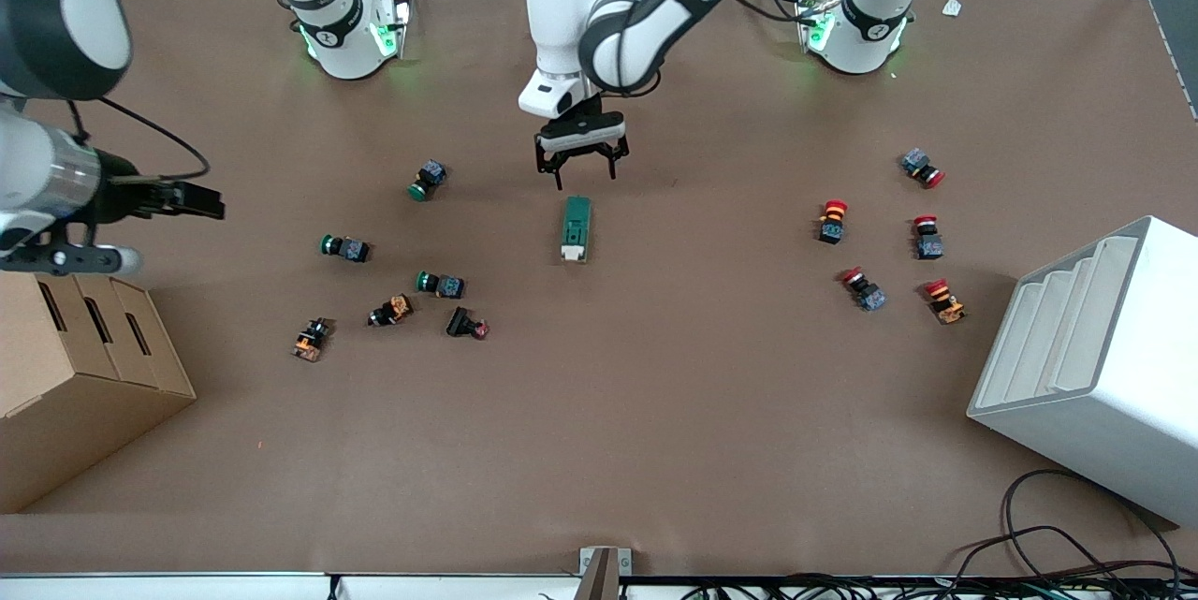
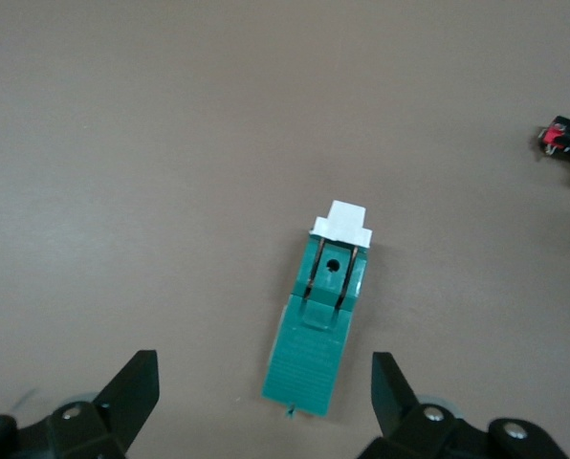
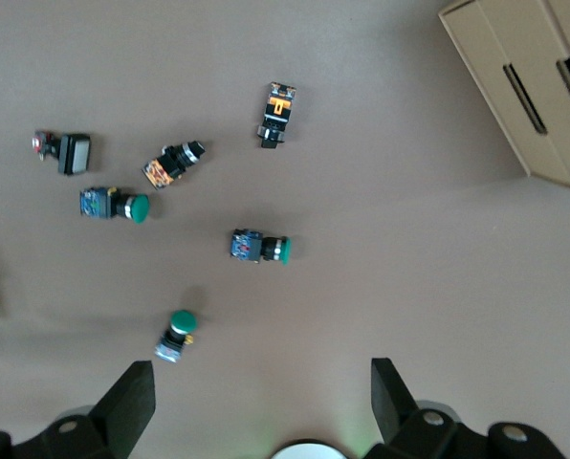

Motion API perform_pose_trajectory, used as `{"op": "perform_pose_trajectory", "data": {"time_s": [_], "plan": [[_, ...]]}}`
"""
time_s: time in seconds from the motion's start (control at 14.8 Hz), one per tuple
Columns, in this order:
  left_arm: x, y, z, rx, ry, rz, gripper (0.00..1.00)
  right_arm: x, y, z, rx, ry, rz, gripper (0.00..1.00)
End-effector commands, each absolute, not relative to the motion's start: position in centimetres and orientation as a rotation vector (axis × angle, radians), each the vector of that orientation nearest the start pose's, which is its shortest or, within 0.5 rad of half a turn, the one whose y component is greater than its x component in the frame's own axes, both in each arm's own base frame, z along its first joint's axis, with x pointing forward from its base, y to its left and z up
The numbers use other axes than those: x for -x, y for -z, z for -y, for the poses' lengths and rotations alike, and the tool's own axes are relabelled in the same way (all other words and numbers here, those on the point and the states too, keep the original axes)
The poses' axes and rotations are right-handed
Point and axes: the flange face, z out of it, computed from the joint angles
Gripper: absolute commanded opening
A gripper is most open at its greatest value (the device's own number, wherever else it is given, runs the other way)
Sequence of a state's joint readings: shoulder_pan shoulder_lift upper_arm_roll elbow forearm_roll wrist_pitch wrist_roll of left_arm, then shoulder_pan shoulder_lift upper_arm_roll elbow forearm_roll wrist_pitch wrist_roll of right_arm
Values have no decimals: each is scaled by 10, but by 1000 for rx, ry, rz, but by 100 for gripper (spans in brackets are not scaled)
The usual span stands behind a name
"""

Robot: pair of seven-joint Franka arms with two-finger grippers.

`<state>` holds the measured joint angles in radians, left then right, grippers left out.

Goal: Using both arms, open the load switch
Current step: 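Reach the right gripper toward the white lever while the left gripper holds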

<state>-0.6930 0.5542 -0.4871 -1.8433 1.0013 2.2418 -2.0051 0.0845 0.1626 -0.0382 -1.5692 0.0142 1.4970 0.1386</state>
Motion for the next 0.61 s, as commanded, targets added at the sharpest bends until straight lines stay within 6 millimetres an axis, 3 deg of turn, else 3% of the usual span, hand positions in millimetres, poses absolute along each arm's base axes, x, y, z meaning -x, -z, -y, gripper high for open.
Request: {"op": "perform_pose_trajectory", "data": {"time_s": [0.0,0.2,0.34,0.54], "plan": [[-274,-217,579,3004,943,324,98,-590,-520,-65,3148,-361,-342,100],[-259,-181,576,2988,1099,277,98,-594,-502,-111,3161,-360,-500,100],[-250,-161,576,2962,1187,226,98,-600,-482,-119,3169,-397,-496,100],[-233,-139,579,2937,1232,117,97,-609,-470,-135,3157,-334,-475,100]]}}
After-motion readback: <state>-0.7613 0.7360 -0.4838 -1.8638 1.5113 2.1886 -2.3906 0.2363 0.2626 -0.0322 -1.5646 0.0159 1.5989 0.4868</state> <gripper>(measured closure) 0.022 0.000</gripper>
